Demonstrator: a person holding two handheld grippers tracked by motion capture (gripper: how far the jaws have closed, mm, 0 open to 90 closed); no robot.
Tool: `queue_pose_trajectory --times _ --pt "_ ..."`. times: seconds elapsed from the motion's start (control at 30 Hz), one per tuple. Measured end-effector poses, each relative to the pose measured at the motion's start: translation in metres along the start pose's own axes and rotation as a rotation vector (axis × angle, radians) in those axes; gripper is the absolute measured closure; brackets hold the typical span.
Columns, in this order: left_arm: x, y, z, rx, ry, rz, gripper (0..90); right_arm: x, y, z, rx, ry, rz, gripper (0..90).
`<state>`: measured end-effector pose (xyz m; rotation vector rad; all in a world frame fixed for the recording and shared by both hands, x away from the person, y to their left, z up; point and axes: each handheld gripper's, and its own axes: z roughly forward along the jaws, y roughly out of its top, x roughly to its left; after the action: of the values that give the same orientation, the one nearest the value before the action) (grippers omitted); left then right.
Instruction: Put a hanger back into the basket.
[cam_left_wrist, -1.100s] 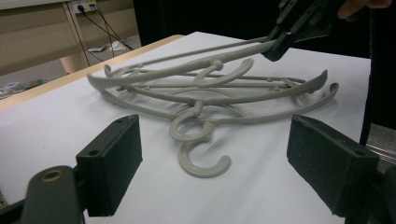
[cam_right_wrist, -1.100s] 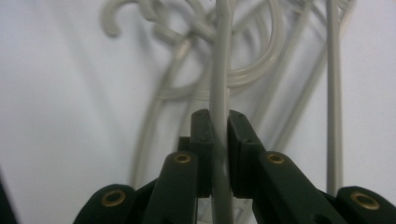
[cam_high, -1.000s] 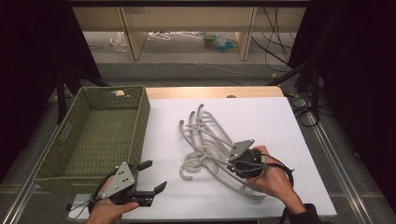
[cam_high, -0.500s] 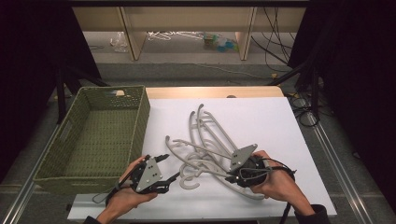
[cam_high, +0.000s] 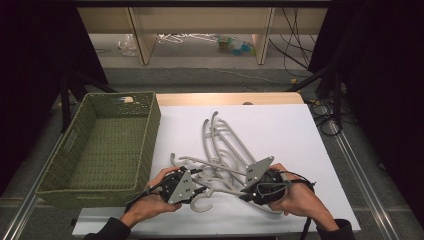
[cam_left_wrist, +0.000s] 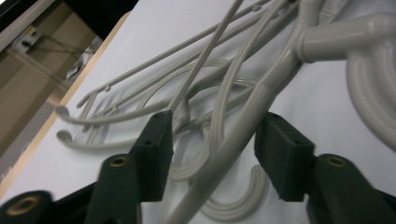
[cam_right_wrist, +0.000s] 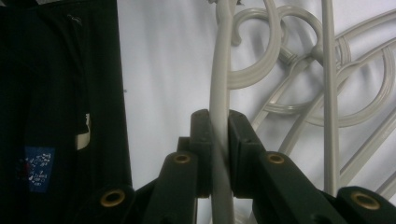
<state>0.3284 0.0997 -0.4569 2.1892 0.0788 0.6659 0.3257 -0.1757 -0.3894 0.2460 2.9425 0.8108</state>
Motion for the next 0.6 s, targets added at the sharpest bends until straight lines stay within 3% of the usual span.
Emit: queue_pose_trajectory --times 0.03,0.07,0.13,0.17,0.27,0.4,0.6 --pt "0.001 0.001 0.001 0.000 -0.014 0.027 53.6 0.000 0.000 0.000 -0.001 0.002 0.001 82.5" --pt "0.002 0.002 0.002 0.006 -0.045 0.049 59.1 0.000 0.000 0.001 -0.001 0.004 -0.001 82.4" --pt "0.001 0.004 0.002 0.008 -0.058 0.078 67.9 -0.001 -0.001 0.001 -0.002 0.002 0.004 82.4" --pt "0.001 0.005 0.002 0.017 -0.051 0.119 68.9 -0.001 -0.002 0.000 -0.001 0.002 0.004 82.4" --pt "0.003 0.009 -0.002 0.019 -0.059 0.178 71.5 -0.004 -0.003 -0.001 -0.012 0.013 0.006 82.3" --pt "0.005 0.016 -0.006 0.031 -0.047 0.253 75.1 -0.010 -0.006 -0.001 -0.021 -0.028 0.044 77.5" --pt "0.007 0.030 -0.011 -0.002 -0.004 0.253 78.9 -0.019 -0.008 -0.006 -0.058 -0.143 0.114 60.2"
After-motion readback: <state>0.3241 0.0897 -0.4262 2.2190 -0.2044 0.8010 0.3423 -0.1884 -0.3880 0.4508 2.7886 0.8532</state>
